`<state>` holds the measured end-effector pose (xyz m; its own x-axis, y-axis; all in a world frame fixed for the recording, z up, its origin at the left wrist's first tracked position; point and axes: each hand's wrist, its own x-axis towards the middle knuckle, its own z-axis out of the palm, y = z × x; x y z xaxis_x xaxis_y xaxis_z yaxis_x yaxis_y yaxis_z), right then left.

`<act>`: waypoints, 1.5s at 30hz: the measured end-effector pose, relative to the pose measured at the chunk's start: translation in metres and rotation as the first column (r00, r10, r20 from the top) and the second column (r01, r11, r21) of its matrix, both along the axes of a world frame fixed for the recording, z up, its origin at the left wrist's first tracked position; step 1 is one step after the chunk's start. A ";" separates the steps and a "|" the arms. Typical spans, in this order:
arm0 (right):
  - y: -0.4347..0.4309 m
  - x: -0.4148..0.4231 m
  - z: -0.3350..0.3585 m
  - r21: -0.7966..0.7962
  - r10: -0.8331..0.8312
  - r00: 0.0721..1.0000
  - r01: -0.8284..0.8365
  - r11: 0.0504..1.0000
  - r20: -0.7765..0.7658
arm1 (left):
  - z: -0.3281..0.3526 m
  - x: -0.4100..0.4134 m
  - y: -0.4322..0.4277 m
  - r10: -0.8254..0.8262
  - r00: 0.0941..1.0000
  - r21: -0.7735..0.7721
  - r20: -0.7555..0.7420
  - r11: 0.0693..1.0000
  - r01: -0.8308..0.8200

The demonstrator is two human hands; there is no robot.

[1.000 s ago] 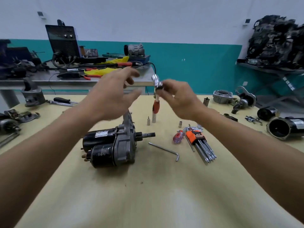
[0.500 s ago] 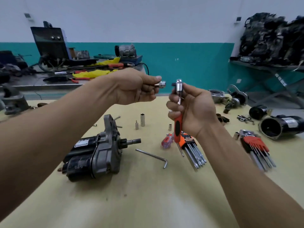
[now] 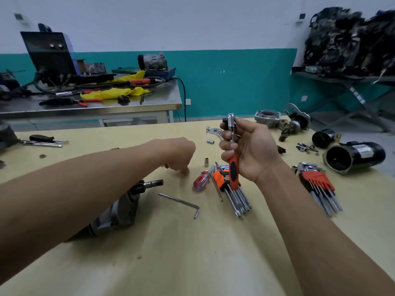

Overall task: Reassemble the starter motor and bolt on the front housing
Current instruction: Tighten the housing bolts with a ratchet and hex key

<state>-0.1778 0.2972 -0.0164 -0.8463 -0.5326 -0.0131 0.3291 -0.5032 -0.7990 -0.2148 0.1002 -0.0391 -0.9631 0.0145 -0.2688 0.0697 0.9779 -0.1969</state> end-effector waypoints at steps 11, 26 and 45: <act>-0.013 0.009 0.001 0.240 0.008 0.998 0.006 0.971 -0.059 | 0.029 0.007 -0.067 0.292 0.954 0.097 0.069 0.950 -0.298; -0.034 0.022 -0.010 0.421 0.044 0.993 0.007 0.907 -0.111 | 0.016 0.023 -0.035 0.175 0.984 -0.010 0.016 0.984 -0.175; -0.054 0.063 0.001 0.193 0.201 0.975 -0.181 0.964 -0.091 | 0.043 0.162 -0.019 0.337 0.931 0.878 0.141 -0.478 0.040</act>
<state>-0.1152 0.2434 -0.0149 -0.7310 -0.6813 -0.0383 0.3105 -0.2822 -0.9077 -0.0528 0.0811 0.0038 -0.9936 -0.1130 0.0002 0.0324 -0.2838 0.9583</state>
